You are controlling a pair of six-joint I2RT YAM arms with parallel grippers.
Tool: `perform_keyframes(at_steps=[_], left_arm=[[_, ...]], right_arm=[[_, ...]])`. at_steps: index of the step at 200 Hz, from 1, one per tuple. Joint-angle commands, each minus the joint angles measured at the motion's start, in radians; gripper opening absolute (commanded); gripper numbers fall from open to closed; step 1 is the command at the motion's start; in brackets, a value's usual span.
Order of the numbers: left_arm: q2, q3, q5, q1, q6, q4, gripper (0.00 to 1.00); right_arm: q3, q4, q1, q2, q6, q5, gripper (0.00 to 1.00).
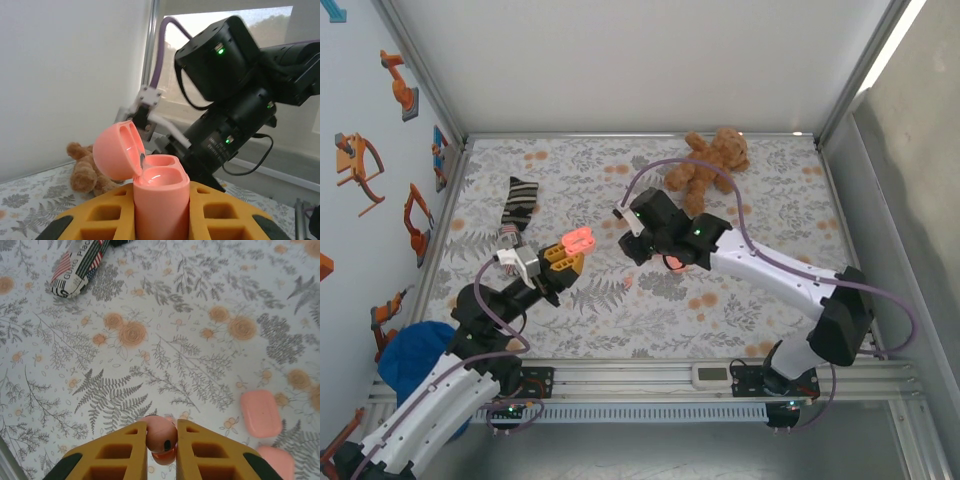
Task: Insert wireless bluetooth earbuds into charging case
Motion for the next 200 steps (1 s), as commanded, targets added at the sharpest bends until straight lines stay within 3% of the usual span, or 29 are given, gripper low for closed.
perform_keyframes(at_steps=[1,81,127,200], left_arm=[[0.029,-0.003,-0.014,-0.003,0.013,0.058,0.0],[0.244,0.013,0.036,-0.004,-0.022,0.2,0.0],[0.334,0.028,0.078,-0.006,-0.052,0.283,0.0],[0.375,0.028,0.097,-0.011,-0.067,0.335,0.0]], right_arm=[[0.002,-0.027,-0.002,-0.071,-0.072,0.084,0.17],[0.059,-0.002,-0.001,-0.197,-0.217,0.102,0.17],[0.05,0.077,0.004,-0.255,-0.274,0.03,0.17],[0.037,0.216,0.041,-0.225,-0.286,-0.061,0.17]])
